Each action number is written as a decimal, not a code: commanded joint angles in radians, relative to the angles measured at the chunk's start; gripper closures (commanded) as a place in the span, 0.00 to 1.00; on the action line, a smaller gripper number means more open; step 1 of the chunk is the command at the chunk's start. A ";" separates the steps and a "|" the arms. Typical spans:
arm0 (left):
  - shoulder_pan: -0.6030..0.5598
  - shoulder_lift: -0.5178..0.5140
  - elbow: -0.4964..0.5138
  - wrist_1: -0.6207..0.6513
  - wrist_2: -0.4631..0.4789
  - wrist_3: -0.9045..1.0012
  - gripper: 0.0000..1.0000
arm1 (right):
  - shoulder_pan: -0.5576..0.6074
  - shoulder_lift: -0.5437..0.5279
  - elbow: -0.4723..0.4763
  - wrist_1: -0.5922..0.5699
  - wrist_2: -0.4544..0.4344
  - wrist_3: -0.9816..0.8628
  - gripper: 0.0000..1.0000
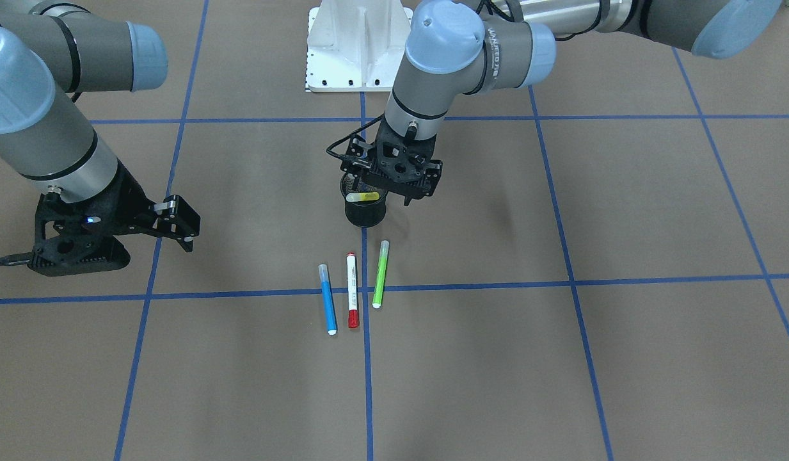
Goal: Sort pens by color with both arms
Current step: 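Move the left gripper over the cup toward the yellow highlighter, then lower the left gripper into the cup and grasp the yellow highlighter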
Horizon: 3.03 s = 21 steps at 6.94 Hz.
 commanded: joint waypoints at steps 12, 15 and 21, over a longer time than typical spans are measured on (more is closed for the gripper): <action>0.043 -0.060 0.097 0.008 0.106 0.006 0.39 | 0.028 -0.060 -0.074 0.068 0.004 -0.107 0.01; 0.047 -0.059 0.095 0.011 0.124 0.019 0.39 | 0.028 -0.060 -0.074 0.070 0.006 -0.105 0.01; 0.072 -0.053 0.078 0.045 0.132 0.022 0.39 | 0.028 -0.061 -0.074 0.070 0.004 -0.105 0.01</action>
